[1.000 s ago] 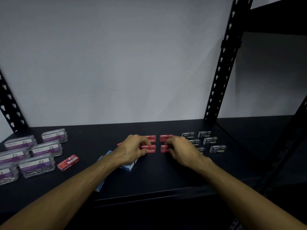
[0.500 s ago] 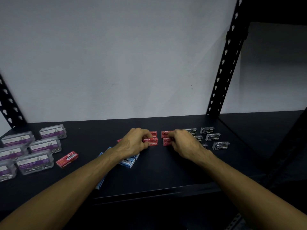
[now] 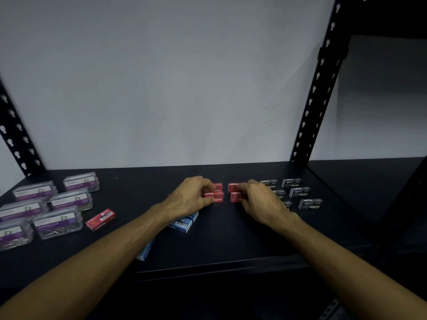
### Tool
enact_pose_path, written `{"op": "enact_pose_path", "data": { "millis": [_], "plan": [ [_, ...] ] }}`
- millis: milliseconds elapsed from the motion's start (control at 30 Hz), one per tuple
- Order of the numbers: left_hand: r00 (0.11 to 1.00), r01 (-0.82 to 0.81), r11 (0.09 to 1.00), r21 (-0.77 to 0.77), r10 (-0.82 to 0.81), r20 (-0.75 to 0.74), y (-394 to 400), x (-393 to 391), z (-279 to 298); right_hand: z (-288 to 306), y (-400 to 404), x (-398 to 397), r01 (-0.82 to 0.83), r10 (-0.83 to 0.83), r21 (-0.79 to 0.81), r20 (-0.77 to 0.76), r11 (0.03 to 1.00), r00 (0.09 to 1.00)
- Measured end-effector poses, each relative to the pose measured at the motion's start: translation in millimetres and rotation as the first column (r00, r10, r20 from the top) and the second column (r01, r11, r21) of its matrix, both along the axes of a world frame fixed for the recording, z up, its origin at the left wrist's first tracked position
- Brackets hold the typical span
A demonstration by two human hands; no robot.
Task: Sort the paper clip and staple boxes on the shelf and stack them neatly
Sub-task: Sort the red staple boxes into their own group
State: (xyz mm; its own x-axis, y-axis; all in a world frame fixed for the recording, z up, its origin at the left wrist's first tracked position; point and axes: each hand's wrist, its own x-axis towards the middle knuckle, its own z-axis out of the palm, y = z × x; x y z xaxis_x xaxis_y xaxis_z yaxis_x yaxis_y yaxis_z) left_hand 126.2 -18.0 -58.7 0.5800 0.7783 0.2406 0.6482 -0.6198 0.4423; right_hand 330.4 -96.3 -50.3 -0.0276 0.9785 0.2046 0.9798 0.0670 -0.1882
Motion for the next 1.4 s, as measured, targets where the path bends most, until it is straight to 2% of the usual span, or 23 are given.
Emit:
{"op": "enact_pose_path", "data": {
  "millis": [200, 467, 833, 1400],
  "plan": [
    [0.995, -0.005, 1.0, 0.03, 0.002, 0.101, -6.9, -18.4, 18.3, 8.0, -8.3, -5.9, 0.044, -0.045, 0.053, 0.035, 0.998, 0.998],
    [0.984, -0.085, 0.996, 0.003, 0.083, 0.159, -9.5, -57.5, 47.1, 23.9, -15.4, -22.7, 0.03, -0.036, 0.119, 0.053, 0.992, 0.998],
    [0.976, -0.15, 0.988, -0.017, 0.151, 0.156, -16.9, -114.3, 53.0, 24.8, -17.5, -57.6, -0.047, 0.041, 0.153, 0.045, 0.987, 0.998],
    [0.964, -0.245, 0.969, 0.019, 0.241, 0.109, -24.8, -155.9, 33.4, 7.0, -14.7, -110.4, -0.196, 0.2, 0.078, -0.04, 0.977, 0.979]
  ]
}}
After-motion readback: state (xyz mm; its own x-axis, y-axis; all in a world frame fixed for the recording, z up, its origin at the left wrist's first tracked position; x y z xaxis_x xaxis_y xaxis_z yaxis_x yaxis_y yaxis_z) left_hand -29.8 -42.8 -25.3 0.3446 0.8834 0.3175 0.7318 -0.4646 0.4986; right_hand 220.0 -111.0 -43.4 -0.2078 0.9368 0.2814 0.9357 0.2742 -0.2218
